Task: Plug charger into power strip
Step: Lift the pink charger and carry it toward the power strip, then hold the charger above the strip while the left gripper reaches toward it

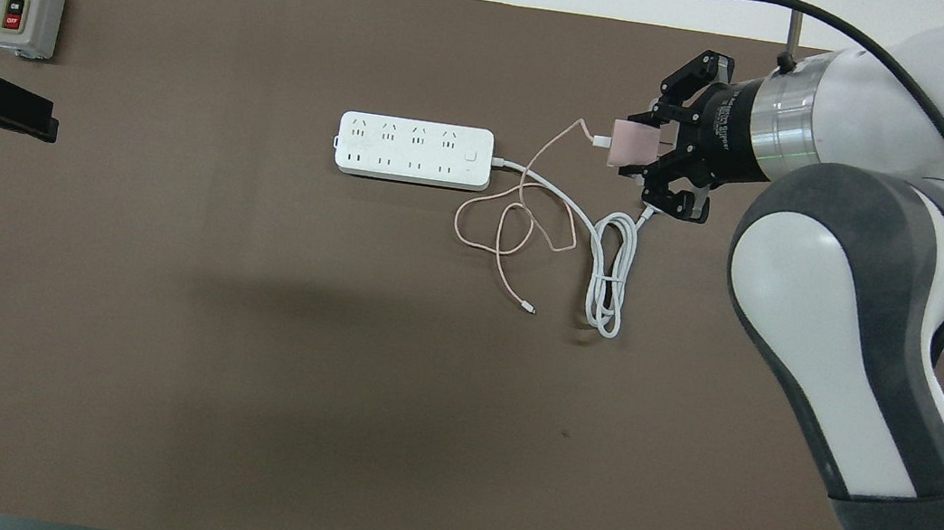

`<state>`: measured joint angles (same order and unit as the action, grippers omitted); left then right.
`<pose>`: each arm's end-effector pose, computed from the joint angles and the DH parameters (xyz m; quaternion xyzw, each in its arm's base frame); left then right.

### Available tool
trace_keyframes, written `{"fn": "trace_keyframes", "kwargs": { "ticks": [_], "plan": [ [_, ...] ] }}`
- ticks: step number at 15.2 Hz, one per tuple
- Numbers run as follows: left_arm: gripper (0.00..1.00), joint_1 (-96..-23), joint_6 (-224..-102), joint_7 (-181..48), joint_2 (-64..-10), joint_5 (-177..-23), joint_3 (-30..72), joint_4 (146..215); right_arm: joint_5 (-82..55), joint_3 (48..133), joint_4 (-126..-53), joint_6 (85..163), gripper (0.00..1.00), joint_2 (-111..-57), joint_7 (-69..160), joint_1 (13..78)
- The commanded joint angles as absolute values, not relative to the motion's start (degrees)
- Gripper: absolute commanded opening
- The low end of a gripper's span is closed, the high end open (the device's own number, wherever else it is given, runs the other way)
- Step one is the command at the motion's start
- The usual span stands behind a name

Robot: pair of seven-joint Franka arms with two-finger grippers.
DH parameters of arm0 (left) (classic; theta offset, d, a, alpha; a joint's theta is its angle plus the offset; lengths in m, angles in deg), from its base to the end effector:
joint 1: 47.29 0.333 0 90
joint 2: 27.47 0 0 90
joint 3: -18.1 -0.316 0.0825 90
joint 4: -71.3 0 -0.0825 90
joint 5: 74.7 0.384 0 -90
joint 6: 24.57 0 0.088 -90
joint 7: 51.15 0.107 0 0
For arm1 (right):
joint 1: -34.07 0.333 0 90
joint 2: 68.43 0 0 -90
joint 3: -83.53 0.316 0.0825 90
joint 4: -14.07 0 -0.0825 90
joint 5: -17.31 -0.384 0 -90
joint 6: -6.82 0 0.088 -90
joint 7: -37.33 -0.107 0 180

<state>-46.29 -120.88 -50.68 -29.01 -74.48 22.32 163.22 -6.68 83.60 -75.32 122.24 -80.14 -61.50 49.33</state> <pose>0.5716 -0.0312 0.6034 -0.9992 0.0323 -0.0249 0.0003 0.6209 0.1949 0.5558 -0.6807 0.6948 0.0995 0.2097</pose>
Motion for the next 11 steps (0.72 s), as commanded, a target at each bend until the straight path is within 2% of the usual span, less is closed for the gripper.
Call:
{"fn": "trace_keyframes", "kwargs": {
  "ticks": [1, 6, 11],
  "plan": [
    [1.0, -46.41, -121.08, -50.89, -28.17, -74.87, 22.05, 164.47, -12.2, 83.96, -75.41, 124.58, 0.0, -79.94, -62.86, 50.33],
    [1.0, -46.32, -121.25, -50.89, -28.17, -74.87, 22.05, 164.46, -17.92, 84.32, -75.67, 129.16, 0.0, -80.12, -62.25, 53.84],
    [1.0, -45.35, -120.9, -50.89, -28.17, -74.87, 21.96, 164.38, -21.98, 84.76, -75.58, 131.01, 0.0, -81.43, -61.46, 54.28]
  ]
}}
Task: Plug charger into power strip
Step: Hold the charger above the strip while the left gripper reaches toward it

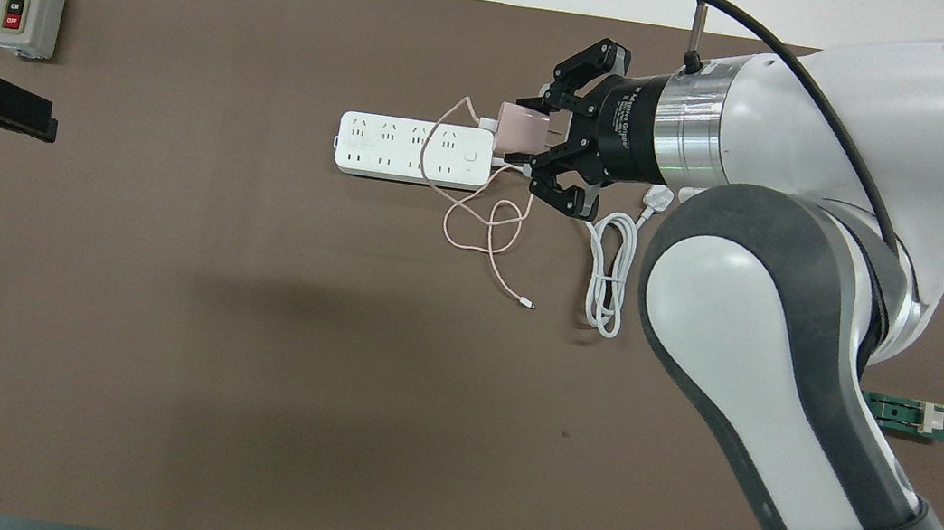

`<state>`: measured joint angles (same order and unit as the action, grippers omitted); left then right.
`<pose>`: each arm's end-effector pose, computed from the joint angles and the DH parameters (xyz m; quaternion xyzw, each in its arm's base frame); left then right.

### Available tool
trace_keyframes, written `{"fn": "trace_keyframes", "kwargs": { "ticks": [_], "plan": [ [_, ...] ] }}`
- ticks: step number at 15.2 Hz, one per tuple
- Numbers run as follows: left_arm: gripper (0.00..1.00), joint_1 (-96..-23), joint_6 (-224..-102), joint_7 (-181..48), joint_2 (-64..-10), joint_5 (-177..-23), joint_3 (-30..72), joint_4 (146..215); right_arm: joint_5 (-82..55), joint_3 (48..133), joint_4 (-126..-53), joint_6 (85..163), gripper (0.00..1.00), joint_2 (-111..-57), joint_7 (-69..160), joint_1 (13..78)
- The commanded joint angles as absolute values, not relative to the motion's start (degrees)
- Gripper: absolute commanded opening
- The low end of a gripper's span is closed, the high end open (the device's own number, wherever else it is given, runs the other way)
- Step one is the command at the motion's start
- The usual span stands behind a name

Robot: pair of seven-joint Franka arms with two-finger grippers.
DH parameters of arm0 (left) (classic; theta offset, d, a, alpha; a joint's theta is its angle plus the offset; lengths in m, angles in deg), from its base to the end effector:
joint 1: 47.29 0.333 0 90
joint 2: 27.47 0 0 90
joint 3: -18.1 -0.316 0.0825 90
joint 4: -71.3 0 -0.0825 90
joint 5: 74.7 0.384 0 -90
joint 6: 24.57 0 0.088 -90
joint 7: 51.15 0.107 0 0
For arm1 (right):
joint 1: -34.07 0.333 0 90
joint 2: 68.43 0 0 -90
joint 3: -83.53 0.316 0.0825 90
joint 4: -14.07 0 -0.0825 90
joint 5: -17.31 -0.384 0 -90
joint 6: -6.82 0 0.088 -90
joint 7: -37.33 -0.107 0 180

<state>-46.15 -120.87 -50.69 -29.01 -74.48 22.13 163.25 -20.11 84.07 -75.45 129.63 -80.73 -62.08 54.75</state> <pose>0.5717 -0.0280 0.6031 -0.9993 0.0293 -0.0246 0.0004 0.6089 0.2633 0.5665 -0.6456 0.6818 0.1732 0.2972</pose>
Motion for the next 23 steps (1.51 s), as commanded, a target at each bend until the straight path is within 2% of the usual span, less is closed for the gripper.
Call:
{"fn": "trace_keyframes", "kwargs": {
  "ticks": [1, 4, 6, 8, 11, 15, 21, 23],
  "plan": [
    [1.0, -45.35, -120.38, -50.89, -28.17, -74.79, 21.96, 164.29, -22.06, 84.76, -75.49, 130.92, 0.0, -81.61, -59.89, 54.81],
    [1.0, -46.4, -117.92, -50.98, -28.08, -74.79, 22.31, 164.29, -23.03, 84.67, -74.01, 128.56, 0.0, -83.18, -58.99, 54.99],
    [1.0, -46.58, -117.39, -50.63, -28.26, -74.79, 22.4, 163.85, -22.42, 84.49, -67.61, 123.13, 0.0, -85.99, -59.17, 55.16],
    [1.0, -46.15, -111.53, -50.55, -28.08, -75.22, 22.4, 163.5, -20.67, 84.4, -65.21, 118.37, 0.0, -87.23, -60.13, 55.69],
    [1.0, -43.52, -110.79, -50.28, -27.99, -90.81, 21.7, 164.11, -16.98, 84.32, -64.25, 118.35, 0.0, -88.98, -64.78, 58.67],
    [1.0, -40.18, -111.32, -48.09, -30.79, -108.75, 21.7, 163.94, -12.84, 84.23, -60.12, 118.97, 0.0, -93.03, -71.46, 62.54],
    [1.0, -38.32, -111.67, -38.34, -35.72, -126.36, 21.7, 166.39, -8.45, 84.23, -60.11, 119.06, 0.0, -93.21, -76.92, 64.22],
    [1.0, -37.18, -111.94, -34.74, -35.99, -129.96, 21.7, 169.46, -7.57, 84.23, -60.11, 119.06, 0.0, -93.13, -77.1, 64.39]
  ]
}}
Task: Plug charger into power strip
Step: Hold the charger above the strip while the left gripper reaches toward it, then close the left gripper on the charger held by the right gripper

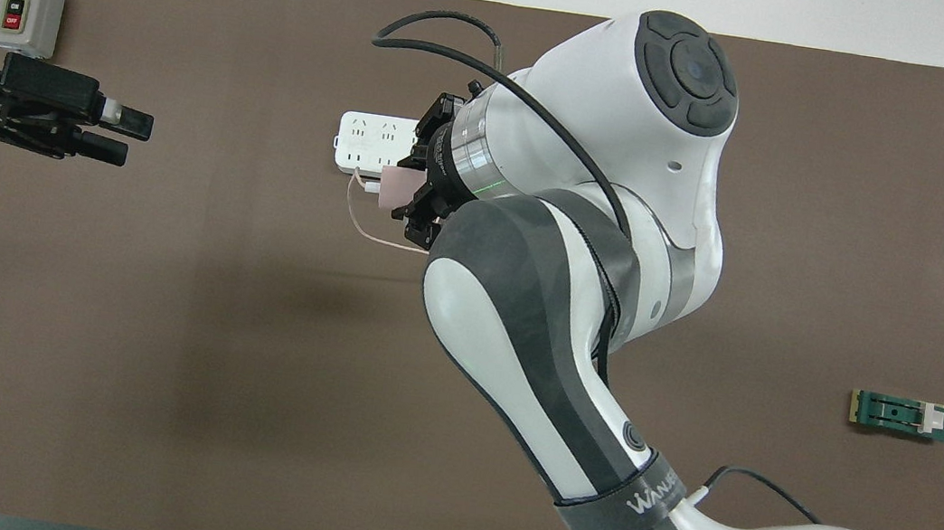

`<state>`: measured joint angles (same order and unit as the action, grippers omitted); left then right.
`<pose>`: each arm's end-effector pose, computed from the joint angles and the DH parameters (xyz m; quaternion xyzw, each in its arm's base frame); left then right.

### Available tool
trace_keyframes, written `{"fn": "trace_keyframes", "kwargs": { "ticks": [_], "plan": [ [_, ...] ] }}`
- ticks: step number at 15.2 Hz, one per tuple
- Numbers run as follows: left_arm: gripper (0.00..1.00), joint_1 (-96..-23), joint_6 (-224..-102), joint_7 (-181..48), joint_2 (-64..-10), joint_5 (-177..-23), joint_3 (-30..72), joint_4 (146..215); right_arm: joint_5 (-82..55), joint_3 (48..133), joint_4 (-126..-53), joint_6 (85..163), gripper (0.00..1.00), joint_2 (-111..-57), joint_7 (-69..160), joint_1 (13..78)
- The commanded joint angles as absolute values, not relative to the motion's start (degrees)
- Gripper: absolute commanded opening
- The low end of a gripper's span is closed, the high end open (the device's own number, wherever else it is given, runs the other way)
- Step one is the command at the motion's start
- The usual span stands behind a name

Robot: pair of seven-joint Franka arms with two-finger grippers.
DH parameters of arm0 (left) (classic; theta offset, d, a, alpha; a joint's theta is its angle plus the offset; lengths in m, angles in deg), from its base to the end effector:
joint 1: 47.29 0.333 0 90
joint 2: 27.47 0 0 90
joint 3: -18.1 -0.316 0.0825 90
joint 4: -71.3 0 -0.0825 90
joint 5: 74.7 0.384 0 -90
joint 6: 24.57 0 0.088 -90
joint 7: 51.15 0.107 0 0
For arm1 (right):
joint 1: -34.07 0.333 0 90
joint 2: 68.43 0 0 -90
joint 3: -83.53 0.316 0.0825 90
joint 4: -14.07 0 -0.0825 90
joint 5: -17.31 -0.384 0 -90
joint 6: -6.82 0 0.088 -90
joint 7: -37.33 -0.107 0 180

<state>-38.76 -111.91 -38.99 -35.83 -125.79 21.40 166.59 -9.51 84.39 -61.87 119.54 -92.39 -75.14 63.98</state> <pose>0.5896 -0.0307 0.5367 0.8922 -0.0130 -0.0610 0.4474 0.5936 0.3850 0.5258 -0.6874 0.6818 0.1797 0.1741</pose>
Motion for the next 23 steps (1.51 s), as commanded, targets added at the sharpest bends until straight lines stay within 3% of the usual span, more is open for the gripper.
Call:
{"fn": "trace_keyframes", "kwargs": {
  "ticks": [1, 10, 14, 23],
  "plan": [
    [1.0, -37.09, -111.94, -33.33, -35.9, -132.94, 21.7, 171.74, -7.56, 84.32, -60.11, 119.06, 0.0, -93.13, -77.1, 64.39],
    [1.0, -37.17, -106.58, -27.34, -39.15, -149.74, 21.79, 186.86, -8.44, 84.58, -60.2, 121.24, 0.0, -92.95, -77.45, 64.13],
    [1.0, -39.89, -108.41, -26.99, -36.79, -156.86, 22.23, 194.16, -8.62, 84.67, -60.2, 122.13, 0.0, -92.95, -77.36, 64.31],
    [1.0, -48.51, -116.67, -23.12, -37.66, -166.09, 22.31, 192.33, -12.13, 84.58, -61.43, 125.03, 0.0, -92.95, -75.52, 63.69]
  ]
}}
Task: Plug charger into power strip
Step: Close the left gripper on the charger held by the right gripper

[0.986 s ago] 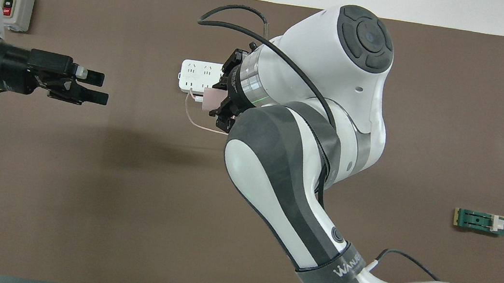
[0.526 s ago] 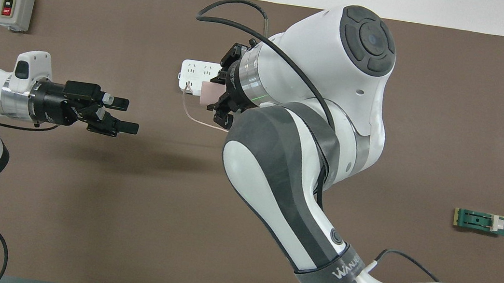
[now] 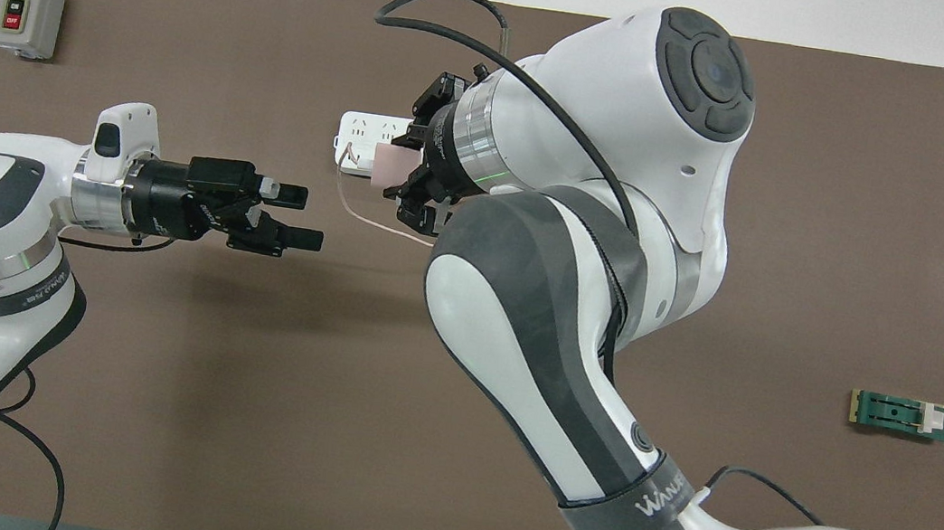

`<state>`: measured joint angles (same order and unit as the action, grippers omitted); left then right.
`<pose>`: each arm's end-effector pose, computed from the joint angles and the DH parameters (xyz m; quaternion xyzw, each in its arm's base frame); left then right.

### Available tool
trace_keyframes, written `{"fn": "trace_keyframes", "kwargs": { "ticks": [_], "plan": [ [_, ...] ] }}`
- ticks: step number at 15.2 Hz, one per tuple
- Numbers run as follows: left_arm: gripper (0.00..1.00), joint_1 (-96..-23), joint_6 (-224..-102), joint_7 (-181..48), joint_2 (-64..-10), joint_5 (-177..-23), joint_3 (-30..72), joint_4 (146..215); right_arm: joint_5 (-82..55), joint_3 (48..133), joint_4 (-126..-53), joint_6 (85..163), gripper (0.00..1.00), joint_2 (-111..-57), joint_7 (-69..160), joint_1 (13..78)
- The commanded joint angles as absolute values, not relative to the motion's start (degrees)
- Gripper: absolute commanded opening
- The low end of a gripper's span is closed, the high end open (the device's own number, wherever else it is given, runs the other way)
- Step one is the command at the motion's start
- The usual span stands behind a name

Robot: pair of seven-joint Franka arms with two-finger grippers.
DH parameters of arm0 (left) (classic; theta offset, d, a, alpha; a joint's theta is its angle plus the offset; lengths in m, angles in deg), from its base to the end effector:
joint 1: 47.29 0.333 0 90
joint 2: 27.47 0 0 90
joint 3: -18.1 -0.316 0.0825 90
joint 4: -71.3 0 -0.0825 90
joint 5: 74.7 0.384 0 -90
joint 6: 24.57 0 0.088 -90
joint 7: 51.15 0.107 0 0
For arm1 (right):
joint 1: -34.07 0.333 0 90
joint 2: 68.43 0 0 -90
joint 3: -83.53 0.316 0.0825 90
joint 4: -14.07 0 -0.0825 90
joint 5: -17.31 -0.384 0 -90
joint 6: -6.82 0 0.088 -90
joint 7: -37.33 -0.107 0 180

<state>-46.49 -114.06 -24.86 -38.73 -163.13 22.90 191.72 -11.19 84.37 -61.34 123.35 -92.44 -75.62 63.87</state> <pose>0.5387 -0.1441 0.3751 0.7038 0.0617 -0.1270 0.6962 0.6008 0.3847 0.5372 -0.6704 0.6882 0.1800 0.2109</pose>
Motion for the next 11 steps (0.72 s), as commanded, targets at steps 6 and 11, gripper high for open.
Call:
{"fn": "trace_keyframes", "kwargs": {
  "ticks": [6, 11],
  "plan": [
    [1.0, -50.54, -122.12, -23.73, -39.42, -167.86, 22.31, 188.03, -12.05, 84.58, -63.01, 126.17, 0.0, -92.69, -75.43, 63.95],
    [1.0, -52.82, -126.35, -23.82, -40.74, -170.06, 22.31, 185.74, -11.96, 84.58, -63.89, 126.52, 0.0, -92.51, -75.34, 64.04]
  ]
}}
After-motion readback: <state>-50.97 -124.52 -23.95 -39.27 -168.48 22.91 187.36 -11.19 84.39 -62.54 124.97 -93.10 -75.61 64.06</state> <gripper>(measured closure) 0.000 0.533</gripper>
